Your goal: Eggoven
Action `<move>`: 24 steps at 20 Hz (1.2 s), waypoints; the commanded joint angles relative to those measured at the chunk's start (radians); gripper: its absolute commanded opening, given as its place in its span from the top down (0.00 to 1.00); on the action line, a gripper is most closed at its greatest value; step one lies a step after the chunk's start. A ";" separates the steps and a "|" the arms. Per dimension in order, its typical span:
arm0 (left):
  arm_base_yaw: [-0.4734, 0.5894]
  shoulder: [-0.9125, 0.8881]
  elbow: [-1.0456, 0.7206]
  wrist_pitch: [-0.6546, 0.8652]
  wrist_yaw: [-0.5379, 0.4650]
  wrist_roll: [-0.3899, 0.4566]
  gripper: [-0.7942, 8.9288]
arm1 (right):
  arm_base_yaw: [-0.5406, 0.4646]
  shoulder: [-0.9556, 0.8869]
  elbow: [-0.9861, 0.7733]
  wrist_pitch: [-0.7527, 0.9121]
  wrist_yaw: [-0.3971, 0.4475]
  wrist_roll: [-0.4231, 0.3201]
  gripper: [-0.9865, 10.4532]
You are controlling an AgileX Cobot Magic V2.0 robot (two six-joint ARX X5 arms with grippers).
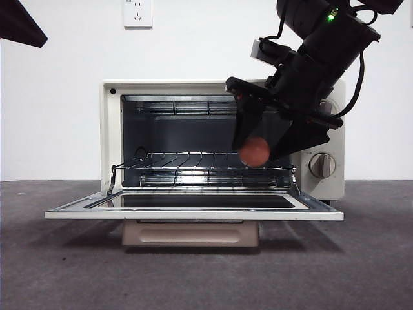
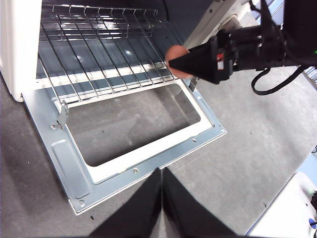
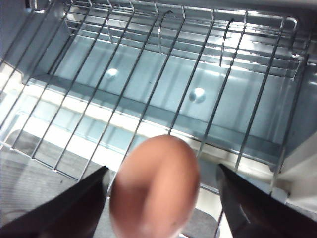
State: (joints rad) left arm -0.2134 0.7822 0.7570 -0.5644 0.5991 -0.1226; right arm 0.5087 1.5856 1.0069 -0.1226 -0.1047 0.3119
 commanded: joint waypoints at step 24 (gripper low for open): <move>0.161 0.711 -0.026 0.418 0.079 -0.055 0.91 | 0.040 -0.829 0.021 -0.455 0.035 -0.066 0.61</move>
State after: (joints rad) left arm -0.0528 1.4860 0.7280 -0.1543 0.6788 -0.1757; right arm 0.5423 0.7437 1.0080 -0.5823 -0.0746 0.2581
